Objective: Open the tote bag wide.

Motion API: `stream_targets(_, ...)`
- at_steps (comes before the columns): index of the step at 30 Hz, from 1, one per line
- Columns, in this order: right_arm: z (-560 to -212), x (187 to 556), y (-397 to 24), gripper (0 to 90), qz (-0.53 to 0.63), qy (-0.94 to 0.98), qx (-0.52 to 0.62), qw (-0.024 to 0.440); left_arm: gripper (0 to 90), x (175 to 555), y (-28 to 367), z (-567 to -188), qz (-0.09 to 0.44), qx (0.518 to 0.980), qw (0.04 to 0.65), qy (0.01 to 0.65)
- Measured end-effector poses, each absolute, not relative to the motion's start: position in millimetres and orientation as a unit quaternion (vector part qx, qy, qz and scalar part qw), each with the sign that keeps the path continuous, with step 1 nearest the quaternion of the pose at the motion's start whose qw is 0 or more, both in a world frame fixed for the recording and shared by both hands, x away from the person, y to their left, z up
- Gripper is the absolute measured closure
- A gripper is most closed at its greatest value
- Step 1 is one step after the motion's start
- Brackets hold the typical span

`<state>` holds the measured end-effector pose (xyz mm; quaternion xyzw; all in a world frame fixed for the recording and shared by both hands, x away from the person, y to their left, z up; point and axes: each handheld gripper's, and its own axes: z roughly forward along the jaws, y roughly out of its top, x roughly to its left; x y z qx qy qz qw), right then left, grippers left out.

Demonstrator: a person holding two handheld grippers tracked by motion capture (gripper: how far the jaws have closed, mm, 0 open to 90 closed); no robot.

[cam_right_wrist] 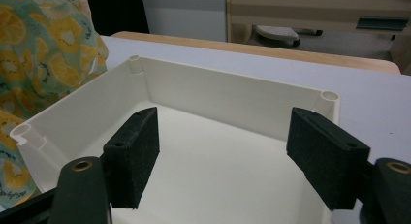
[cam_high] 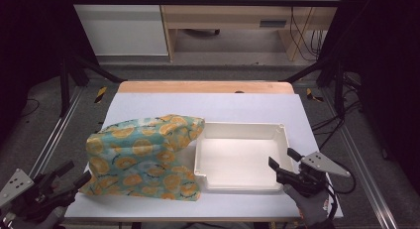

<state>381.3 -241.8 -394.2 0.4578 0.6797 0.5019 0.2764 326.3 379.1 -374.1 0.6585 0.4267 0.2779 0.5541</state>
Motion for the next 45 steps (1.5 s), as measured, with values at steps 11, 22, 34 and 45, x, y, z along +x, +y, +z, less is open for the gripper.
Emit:
stream_targets(11, -387.5, 385.2, -220.6, 33.7, 0.509, 0.690, 0.439, 0.267, 28.0, 324.9, 368.1, -368.1, 0.275, 0.667, 0.554, 0.417)
stream_targets(22, -382.9, 390.9, -192.0, 35.4, 0.512, 0.708, 0.415, 0.254, 28.2, 327.7, 360.5, -366.9, 0.270, 0.674, 0.551, 0.412)
stream_targets(34, -367.7, 398.3, -149.6, 38.0, 0.532, 0.723, 0.373, 0.235, 28.3, 330.9, 354.0, -360.8, 0.272, 0.677, 0.550, 0.406)
stream_targets(45, -355.1, 401.7, -100.5, 43.1, 0.553, 0.738, 0.326, 0.209, 31.6, 337.8, 348.3, -346.5, 0.272, 0.683, 0.548, 0.399)
